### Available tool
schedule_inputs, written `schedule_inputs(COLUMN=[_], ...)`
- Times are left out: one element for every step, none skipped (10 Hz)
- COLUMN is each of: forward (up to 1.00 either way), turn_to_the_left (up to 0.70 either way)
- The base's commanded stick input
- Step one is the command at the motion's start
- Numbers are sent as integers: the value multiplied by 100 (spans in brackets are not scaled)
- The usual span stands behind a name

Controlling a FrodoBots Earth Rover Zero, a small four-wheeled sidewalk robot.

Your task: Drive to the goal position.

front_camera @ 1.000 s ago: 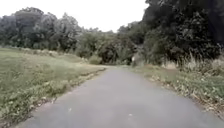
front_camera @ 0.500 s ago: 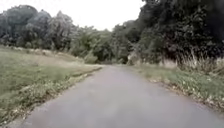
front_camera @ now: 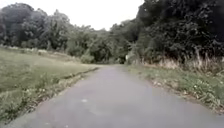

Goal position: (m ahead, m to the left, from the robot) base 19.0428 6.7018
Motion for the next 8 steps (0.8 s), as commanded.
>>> schedule_inputs(forward=[100,100,100,100,100,100,100,100], turn_to_the_left=[0,0,0,0,0,0,0,0])
